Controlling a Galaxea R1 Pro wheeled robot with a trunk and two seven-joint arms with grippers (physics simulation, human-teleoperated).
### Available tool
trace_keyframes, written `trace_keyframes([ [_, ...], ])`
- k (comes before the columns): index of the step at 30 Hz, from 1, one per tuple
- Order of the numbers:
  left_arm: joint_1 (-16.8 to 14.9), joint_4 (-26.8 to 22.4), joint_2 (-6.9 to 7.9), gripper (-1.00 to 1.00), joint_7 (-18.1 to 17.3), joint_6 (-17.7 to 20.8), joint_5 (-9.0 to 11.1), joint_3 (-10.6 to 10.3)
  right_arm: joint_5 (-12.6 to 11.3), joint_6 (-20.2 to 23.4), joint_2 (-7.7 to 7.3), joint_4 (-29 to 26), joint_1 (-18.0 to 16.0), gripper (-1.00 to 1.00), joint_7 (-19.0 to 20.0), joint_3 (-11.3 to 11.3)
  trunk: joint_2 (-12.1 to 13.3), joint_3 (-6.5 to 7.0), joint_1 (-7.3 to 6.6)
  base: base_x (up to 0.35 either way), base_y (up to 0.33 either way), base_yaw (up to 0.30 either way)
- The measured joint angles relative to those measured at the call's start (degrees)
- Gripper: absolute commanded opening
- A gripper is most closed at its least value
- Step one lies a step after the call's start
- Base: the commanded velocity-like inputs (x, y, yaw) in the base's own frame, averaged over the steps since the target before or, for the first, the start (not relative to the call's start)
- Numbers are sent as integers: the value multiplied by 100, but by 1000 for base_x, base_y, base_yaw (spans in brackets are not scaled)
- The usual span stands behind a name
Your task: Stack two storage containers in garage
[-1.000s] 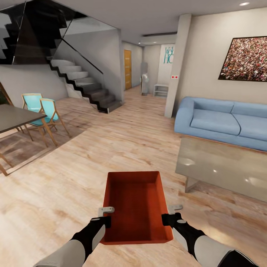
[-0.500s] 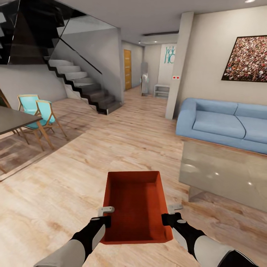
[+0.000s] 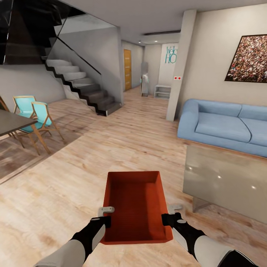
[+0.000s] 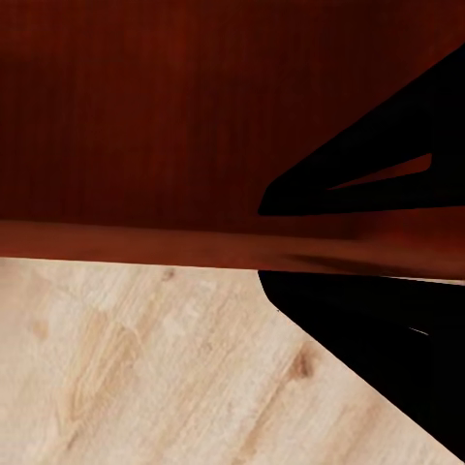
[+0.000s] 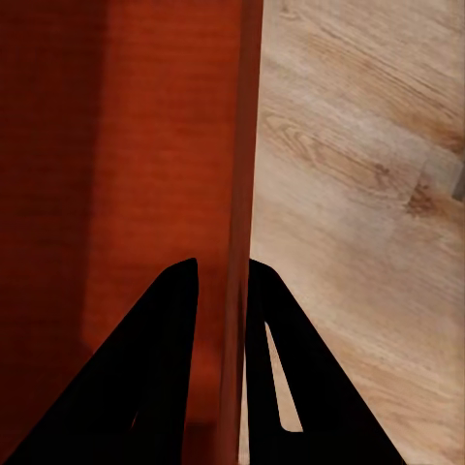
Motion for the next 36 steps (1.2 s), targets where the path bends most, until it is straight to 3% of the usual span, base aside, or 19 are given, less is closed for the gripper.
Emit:
trace_keyframes([
  [36,0,-1,0,-100,1,0,-2,1,2,-1,3,1,0,-100,-5,-3,0,0,0,322,0,0],
])
